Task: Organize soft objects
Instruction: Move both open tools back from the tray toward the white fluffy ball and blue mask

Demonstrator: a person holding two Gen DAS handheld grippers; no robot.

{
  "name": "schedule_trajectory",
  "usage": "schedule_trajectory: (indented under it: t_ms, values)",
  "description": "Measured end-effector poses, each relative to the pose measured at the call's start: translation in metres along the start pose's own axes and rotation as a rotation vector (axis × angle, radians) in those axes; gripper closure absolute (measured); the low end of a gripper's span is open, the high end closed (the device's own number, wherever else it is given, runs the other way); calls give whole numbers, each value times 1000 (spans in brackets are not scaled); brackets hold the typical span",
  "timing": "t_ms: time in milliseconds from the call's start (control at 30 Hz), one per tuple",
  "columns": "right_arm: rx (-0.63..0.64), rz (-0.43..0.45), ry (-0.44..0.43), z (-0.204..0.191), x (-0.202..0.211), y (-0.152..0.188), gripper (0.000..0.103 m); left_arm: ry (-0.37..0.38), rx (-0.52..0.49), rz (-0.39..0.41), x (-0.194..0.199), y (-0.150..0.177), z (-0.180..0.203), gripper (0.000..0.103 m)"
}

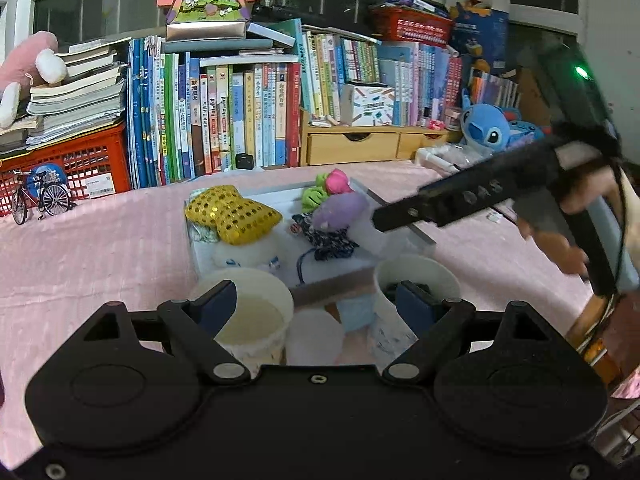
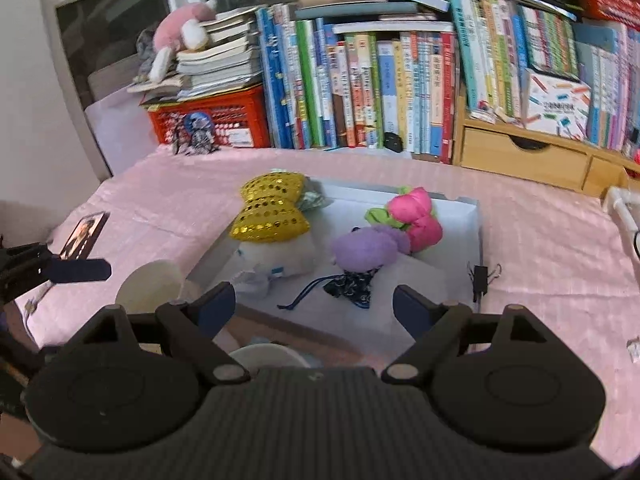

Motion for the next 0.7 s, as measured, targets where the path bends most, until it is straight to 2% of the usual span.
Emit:
schedule_trajectory:
  t_ms: [33,200,300,500,600,700]
  values:
    - [19,-9,0,-4,-1,-1,12,2,3,5,4,4,3,20]
    - [106,-111,1,-23,-11,-4,35,-6,18,11,13,27,16,30]
    - [164,-151,17,-36,-18,-7,36,-9,38,13,13,40,24,35]
    - [199,-275,28,-51,-41,-15,36,-151,69,48,-5,65,42,45]
    - [191,-336,24,-53,-51,-15,36,-191,104,39,-21,73,46,50]
    - [179,-386,17,-52,-60,-14,37,-215,124,43,-33,80,49,51]
Point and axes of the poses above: each gripper's, at about its wrist camera, not at the fingertips, and x roughly against the way its jaws point, z to its right, y to its underside, the point moved 2 cm from there along -x, roughly the way its jaws point, and after that the axes turned 9 degrees about -x, right-handed, at the moved point
